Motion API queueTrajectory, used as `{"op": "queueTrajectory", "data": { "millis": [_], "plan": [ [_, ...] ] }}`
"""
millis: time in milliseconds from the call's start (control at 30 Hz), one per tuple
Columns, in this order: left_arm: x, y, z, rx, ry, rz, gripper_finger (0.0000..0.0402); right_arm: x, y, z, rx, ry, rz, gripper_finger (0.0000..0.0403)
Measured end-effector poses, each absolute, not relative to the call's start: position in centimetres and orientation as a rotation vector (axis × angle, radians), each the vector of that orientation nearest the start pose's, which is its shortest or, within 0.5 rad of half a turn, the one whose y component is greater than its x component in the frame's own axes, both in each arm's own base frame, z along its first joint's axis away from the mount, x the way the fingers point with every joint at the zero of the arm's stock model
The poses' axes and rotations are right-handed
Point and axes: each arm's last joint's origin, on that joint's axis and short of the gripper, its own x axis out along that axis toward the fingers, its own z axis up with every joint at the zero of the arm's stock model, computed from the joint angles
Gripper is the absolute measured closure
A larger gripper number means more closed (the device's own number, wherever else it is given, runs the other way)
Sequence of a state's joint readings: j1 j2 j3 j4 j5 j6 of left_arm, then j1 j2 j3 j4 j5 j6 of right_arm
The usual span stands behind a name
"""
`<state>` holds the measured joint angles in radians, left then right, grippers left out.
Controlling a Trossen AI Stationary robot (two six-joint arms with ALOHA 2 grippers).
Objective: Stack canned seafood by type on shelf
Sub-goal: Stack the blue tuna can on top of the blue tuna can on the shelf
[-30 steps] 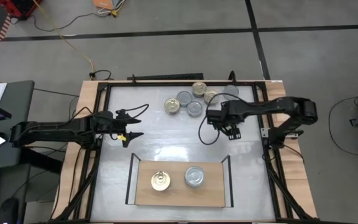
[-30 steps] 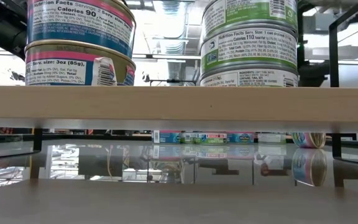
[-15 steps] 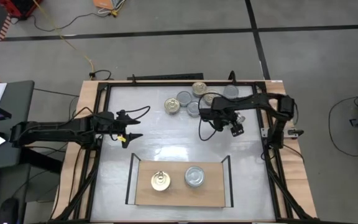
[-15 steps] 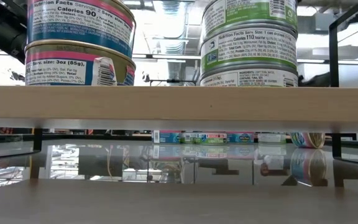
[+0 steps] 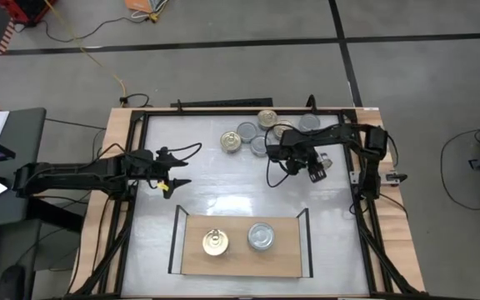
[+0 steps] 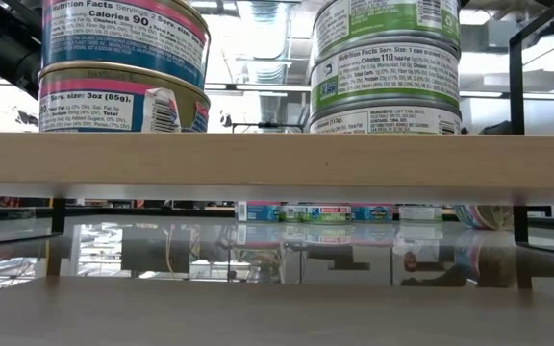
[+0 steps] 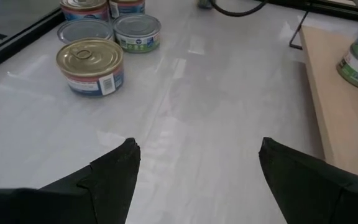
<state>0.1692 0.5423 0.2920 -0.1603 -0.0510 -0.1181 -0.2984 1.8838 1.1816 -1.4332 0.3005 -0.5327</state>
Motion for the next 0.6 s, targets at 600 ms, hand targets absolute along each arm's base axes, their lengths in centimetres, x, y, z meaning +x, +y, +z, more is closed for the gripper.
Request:
{"op": "queueTrajectory", "data": {
  "millis": [600],
  "plan": [
    [13.6, 2.6, 20.8, -0.055, 0.305, 0.273, 0.0084, 34.5, -9.6, 31.6, 0.237, 1.331, 0.166, 0.019]
  ]
}}
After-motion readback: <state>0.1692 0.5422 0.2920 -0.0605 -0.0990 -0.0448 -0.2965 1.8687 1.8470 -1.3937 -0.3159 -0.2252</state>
